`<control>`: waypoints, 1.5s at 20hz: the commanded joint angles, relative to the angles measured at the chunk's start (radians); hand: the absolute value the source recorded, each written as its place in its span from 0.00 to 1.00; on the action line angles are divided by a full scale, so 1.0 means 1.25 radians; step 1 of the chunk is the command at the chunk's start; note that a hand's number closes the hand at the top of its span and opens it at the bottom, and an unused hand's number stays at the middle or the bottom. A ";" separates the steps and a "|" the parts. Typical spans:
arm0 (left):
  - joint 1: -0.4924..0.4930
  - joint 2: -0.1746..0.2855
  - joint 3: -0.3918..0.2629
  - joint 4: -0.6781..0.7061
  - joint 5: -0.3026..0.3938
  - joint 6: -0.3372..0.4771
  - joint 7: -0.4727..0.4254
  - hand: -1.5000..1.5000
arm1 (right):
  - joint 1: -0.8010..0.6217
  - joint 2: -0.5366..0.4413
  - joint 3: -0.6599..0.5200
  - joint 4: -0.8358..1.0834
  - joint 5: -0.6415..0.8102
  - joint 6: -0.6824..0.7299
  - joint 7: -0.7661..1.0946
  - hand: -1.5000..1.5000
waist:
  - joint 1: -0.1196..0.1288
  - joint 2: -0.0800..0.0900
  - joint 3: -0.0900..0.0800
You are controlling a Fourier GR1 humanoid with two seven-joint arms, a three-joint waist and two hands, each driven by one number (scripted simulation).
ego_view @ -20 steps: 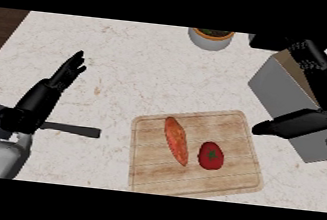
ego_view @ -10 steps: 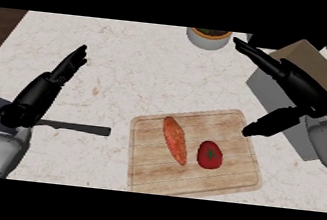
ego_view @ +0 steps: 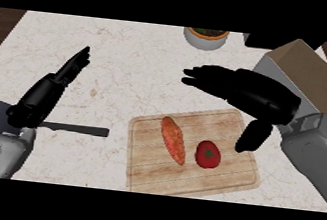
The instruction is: Pick the sweet potato from the cutting board and place it in the cardboard box
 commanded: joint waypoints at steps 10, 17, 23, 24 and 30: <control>0.021 -0.026 0.014 0.015 -0.040 -0.016 -0.026 0.50 | -0.003 0.136 0.116 -0.210 0.099 0.234 0.418 0.00 | -0.007 0.001 0.001; 0.051 -0.002 0.073 -0.056 -0.011 -0.080 0.002 0.50 | 0.053 0.244 0.110 -0.175 0.167 0.283 0.466 0.00 | 0.001 0.002 0.001; -0.024 -0.043 0.085 0.002 -0.048 -0.079 0.026 0.50 | 0.078 0.283 0.141 -0.139 0.313 0.248 0.438 0.00 | -0.003 0.003 0.001; 0.075 -0.063 0.057 -0.077 -0.066 -0.052 0.008 0.50 | 0.110 0.236 0.125 -0.176 0.323 0.232 0.416 0.00 | 0.000 0.002 0.001; 0.000 -0.067 0.098 -0.053 -0.066 -0.094 0.049 0.50 | 0.113 0.317 0.139 -0.077 0.422 0.207 0.374 0.00 | 0.001 0.003 0.001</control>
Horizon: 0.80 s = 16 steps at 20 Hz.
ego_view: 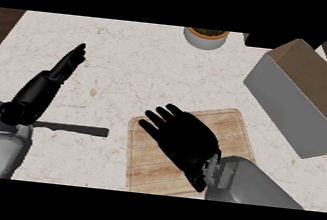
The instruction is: Pick the sweet potato from the cutting board and place it in the cardboard box
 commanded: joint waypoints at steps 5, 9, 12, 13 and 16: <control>-0.022 -0.027 0.012 -0.024 -0.025 -0.014 0.053 0.50 | -0.017 0.050 -0.016 0.118 0.112 -0.011 -0.059 0.00 | 0.001 0.000 0.000; 0.003 -0.019 0.052 0.057 -0.035 -0.040 -0.064 0.50 | 0.014 0.061 -0.023 0.119 0.163 -0.032 -0.085 0.00 | -0.001 0.001 0.000; 0.048 -0.056 0.020 0.029 -0.071 -0.019 -0.082 0.50 | 0.011 0.071 -0.042 0.148 0.173 -0.022 -0.122 0.00 | 0.001 0.001 0.000; 0.022 -0.049 0.027 -0.040 -0.041 -0.037 0.028 0.50 | 0.020 0.062 -0.042 0.188 0.177 -0.058 -0.171 0.00 | 0.002 0.000 0.000; -0.008 -0.046 0.043 -0.016 -0.047 -0.054 0.030 0.50 | 0.009 0.127 -0.036 0.214 0.213 -0.030 -0.144 0.00 | 0.001 0.000 0.000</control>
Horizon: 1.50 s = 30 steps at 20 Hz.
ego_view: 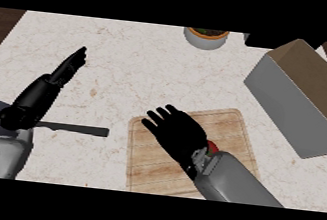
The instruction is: Pick the sweet potato from the cutting board and place it in the cardboard box
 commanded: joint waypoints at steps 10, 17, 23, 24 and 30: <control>0.078 -0.029 0.010 -0.072 -0.033 -0.026 -0.005 0.50 | 0.002 0.037 -0.057 0.143 0.131 -0.061 -0.082 0.00 | 0.003 -0.001 0.000; 0.036 -0.062 0.020 -0.037 -0.046 -0.029 0.008 0.50 | 0.017 0.081 -0.091 0.228 0.183 -0.109 -0.137 0.00 | 0.001 0.000 0.000; -0.023 -0.034 0.064 0.005 -0.024 -0.054 0.013 0.50 | 0.064 0.056 -0.028 0.214 0.218 -0.252 -0.251 1.00 | -0.002 0.000 0.000; 0.063 -0.038 0.043 -0.005 -0.053 -0.046 -0.068 0.50 | -0.030 0.055 -0.086 0.335 0.211 -0.304 -0.298 1.00 | 0.010 0.003 0.000; 0.048 -0.044 0.051 -0.055 -0.046 -0.060 0.001 0.50 | 0.008 0.097 -0.071 0.301 0.250 -0.357 -0.295 1.00 | 0.002 0.000 0.000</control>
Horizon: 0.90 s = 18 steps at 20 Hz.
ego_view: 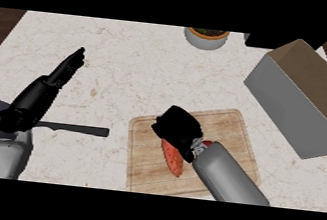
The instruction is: Pick the sweet potato from the cutting board and place it in the cardboard box
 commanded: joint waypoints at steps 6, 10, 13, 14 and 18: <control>-0.020 -0.011 -0.008 -0.021 0.004 -0.012 0.029 0.50 | -0.039 0.020 -0.136 0.040 -0.114 -0.100 0.202 1.00 | 0.017 0.004 0.002; -0.033 0.013 0.006 0.011 0.002 -0.025 -0.002 0.50 | -0.129 0.020 -0.245 0.112 -0.167 -0.189 0.309 1.00 | 0.028 0.011 0.001; -0.037 0.003 0.014 0.038 0.000 -0.017 -0.008 0.50 | -0.181 0.020 -0.199 0.108 -0.152 -0.238 0.336 1.00 | 0.010 0.004 0.000; -0.008 -0.034 -0.026 -0.023 -0.030 0.017 0.016 0.50 | -0.198 0.020 -0.175 0.167 -0.133 -0.295 0.349 1.00 | 0.019 0.005 0.001; -0.032 -0.009 0.015 0.031 -0.001 -0.011 -0.004 0.50 | -0.222 0.020 -0.203 0.034 -0.118 -0.246 0.399 1.00 | 0.002 0.001 0.000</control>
